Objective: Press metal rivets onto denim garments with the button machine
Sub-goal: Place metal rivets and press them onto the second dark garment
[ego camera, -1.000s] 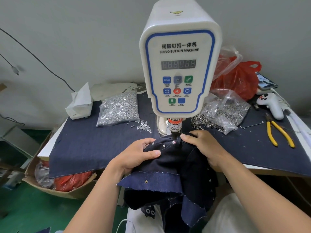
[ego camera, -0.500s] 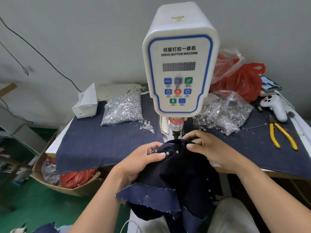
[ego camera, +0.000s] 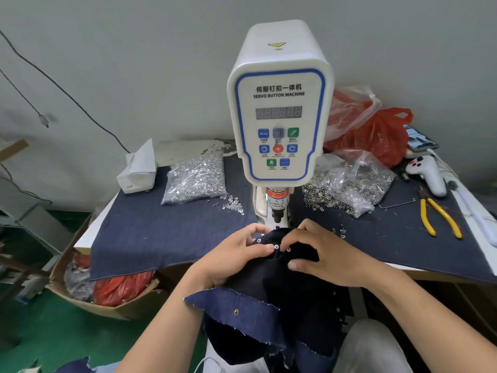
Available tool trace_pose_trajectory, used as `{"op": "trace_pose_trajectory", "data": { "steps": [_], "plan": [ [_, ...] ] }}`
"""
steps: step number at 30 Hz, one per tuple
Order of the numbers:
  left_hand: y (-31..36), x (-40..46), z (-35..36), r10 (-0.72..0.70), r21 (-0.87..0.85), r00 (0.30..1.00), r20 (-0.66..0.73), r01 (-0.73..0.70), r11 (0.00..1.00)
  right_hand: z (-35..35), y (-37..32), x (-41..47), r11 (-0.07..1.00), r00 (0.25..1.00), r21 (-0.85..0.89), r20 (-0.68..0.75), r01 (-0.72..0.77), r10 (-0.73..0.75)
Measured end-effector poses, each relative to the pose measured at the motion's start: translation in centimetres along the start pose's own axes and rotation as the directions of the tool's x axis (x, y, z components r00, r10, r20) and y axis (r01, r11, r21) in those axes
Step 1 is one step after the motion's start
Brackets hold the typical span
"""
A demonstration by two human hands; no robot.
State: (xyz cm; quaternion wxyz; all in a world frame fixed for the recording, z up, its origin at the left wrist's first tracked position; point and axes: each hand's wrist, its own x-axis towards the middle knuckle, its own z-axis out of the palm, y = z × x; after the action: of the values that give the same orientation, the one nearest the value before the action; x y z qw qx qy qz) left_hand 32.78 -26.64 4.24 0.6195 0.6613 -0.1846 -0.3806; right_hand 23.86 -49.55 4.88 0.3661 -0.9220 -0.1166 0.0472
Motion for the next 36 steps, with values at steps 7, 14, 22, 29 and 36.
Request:
{"op": "trace_pose_trajectory", "data": {
  "steps": [7, 14, 22, 29, 36],
  "plan": [
    [-0.4, -0.9, -0.4, 0.187, 0.515, 0.980, -0.071, -0.124, 0.848, -1.1, -0.1, 0.5, 1.000, 0.991, -0.018, 0.135, 0.000, 0.003],
    [-2.5, -2.0, 0.0, 0.342, 0.682, 0.936, 0.078, -0.300, 0.667, -0.7, 0.5, -0.1, 0.972, 0.993, 0.227, 0.113, -0.058, 0.032],
    [-2.4, -2.0, -0.7, 0.227, 0.349, 0.974, 0.010, -0.216, 0.912, -2.2, 4.3, 1.6, 0.976, 0.919, 0.011, -0.333, -0.218, 0.209],
    [-0.7, 0.7, -1.1, 0.115, 0.240, 0.962, -0.248, -0.054, 0.969, -1.7, 8.2, 5.0, 0.760, 0.806, -0.362, -0.481, -0.540, 0.344],
    [-1.8, 2.3, -2.5, 0.062, 0.350, 0.923, -0.381, 0.082, 0.933, -1.8, 8.4, 6.4, 0.743, 0.794, -0.385, -0.520, -0.547, 0.315]
  ]
}}
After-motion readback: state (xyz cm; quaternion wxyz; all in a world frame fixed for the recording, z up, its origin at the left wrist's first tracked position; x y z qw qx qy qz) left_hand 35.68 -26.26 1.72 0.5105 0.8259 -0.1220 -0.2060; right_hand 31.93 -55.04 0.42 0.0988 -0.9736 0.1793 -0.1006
